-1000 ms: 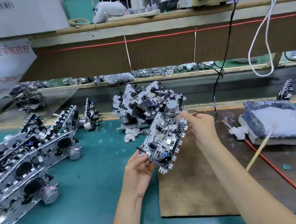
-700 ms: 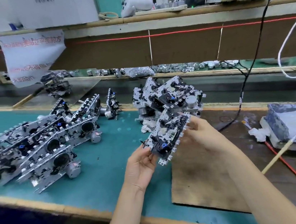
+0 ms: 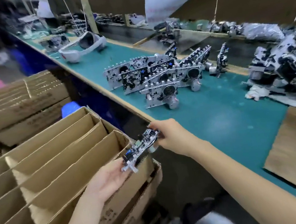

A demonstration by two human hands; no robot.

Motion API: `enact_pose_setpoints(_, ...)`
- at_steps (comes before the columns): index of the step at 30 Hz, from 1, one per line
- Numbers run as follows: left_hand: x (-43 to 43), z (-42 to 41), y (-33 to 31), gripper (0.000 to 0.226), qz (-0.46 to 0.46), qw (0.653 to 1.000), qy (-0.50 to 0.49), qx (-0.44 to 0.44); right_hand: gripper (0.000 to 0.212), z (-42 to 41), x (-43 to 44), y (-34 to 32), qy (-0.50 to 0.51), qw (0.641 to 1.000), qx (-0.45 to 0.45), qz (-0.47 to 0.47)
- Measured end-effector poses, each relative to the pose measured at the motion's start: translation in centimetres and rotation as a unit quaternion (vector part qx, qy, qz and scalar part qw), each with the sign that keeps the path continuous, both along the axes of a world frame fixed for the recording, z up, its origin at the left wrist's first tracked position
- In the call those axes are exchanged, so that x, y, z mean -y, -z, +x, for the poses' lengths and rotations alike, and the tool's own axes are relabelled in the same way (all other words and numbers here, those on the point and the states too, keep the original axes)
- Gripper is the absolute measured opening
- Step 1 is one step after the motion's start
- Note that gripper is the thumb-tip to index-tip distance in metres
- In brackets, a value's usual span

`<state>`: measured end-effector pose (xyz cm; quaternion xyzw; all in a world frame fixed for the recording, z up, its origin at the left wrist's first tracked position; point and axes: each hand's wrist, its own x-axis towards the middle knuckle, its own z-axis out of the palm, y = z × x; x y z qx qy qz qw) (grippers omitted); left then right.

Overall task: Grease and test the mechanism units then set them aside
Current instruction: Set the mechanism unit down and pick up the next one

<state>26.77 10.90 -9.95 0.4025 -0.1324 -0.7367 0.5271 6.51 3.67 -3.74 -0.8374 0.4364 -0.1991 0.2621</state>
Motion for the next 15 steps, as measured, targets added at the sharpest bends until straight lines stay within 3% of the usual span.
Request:
enact_pose_setpoints(3, -1.5, 1.8, -0.2, 0.056, 0.007, 0.995, 0.059, 0.083, 0.031, 1.1, -0.1, 0.6, -0.027, 0.999, 0.010, 0.030)
enact_pose_setpoints(5, -1.8, 2.7, -0.6, 0.021, 0.006, 0.989, 0.066, 0.130, 0.028, 1.7, 0.1, 0.4, -0.042, 0.999, 0.019, 0.028)
enact_pose_setpoints(6, -1.9, 3.1, -0.9, 0.017, -0.001, 0.988, 0.056, 0.143, 0.027, 2.0, 0.3, 0.1, -0.049, 0.998, 0.022, 0.023)
enact_pose_setpoints(11, -2.5, 4.9, -1.9, 0.019, 0.028, 0.974, 0.056, 0.216, 0.020, 4.9, 1.3, -1.5, -0.104, 0.994, -0.021, 0.029)
enact_pose_setpoints(15, -3.2, 6.4, -1.7, 0.022, 0.093, 0.922, 0.141, 0.349, 0.026, 6.7, 1.1, -0.3, -0.152, 0.978, -0.131, 0.061)
